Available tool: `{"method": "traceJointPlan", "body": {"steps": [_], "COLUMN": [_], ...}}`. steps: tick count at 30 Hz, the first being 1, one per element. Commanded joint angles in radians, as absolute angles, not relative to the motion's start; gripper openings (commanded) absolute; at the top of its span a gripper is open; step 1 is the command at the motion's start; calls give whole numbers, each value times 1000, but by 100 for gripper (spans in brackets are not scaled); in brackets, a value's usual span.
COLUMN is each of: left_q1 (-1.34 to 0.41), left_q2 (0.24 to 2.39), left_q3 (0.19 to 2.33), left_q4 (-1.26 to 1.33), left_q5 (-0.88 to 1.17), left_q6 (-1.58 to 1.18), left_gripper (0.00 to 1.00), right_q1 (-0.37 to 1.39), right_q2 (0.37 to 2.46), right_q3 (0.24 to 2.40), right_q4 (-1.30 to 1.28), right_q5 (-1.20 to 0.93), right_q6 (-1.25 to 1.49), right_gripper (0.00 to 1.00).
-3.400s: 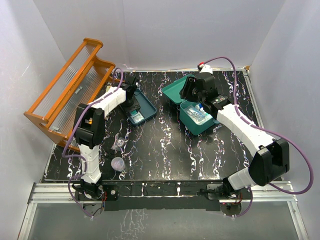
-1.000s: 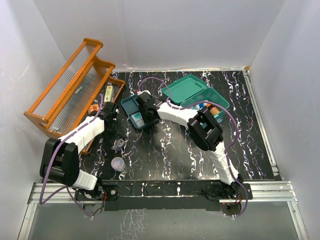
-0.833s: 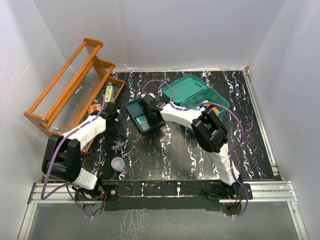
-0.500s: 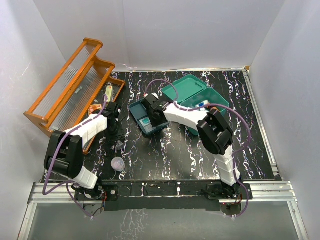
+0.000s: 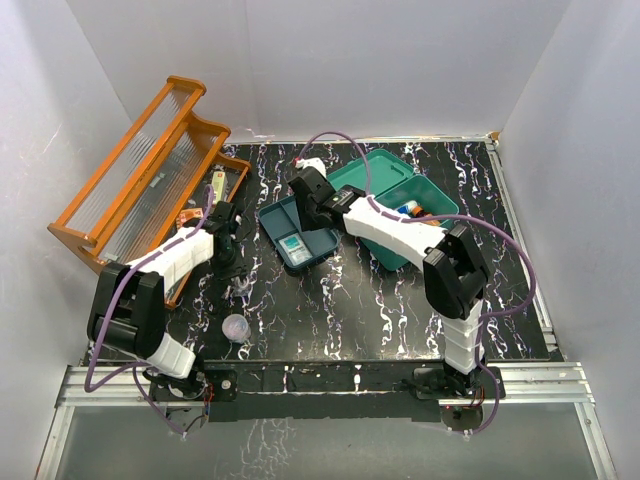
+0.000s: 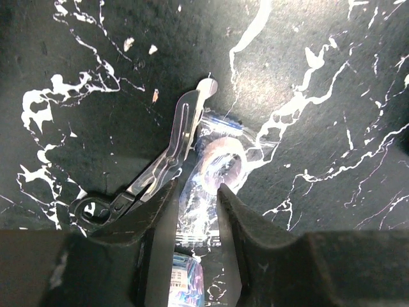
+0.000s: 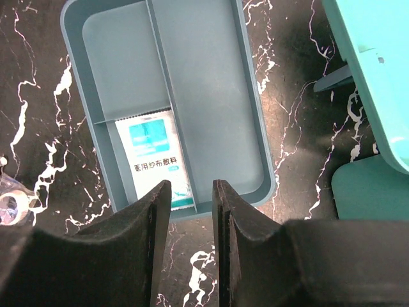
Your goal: Organize the medicine kit
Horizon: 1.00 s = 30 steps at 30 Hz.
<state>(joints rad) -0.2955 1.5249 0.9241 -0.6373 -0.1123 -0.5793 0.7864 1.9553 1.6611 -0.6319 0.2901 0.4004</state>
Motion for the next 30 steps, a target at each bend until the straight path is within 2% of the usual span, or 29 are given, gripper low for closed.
{"method": "traceJointPlan", "body": {"steps": [1, 5, 17, 25, 30], "left_q1": [-291, -291, -290, -291, -290], "left_q2": [1539, 1570, 1594, 1460, 1468], "left_q3": [955, 946, 944, 1023, 1102], "left_q4": [-615, -594, -577, -551, -460], "left_q5": [-115, -106, -103, -82, -32], "left_q6": [-575, -575, -563, -597, -706], "left_gripper": [28, 27, 4, 4, 6], "right_q1": [781, 782, 782, 768, 757], "right_q2": [1898, 1889, 1866, 1788, 1697], "right_q3": [1650, 1641, 1642, 1601, 1544], "right_q4": [-574, -574, -565, -516, -460], "right_q5": [315, 315, 334, 372, 385], "right_q6": [429, 434, 434, 452, 459], "right_gripper": [30, 30, 29, 28, 28]}}
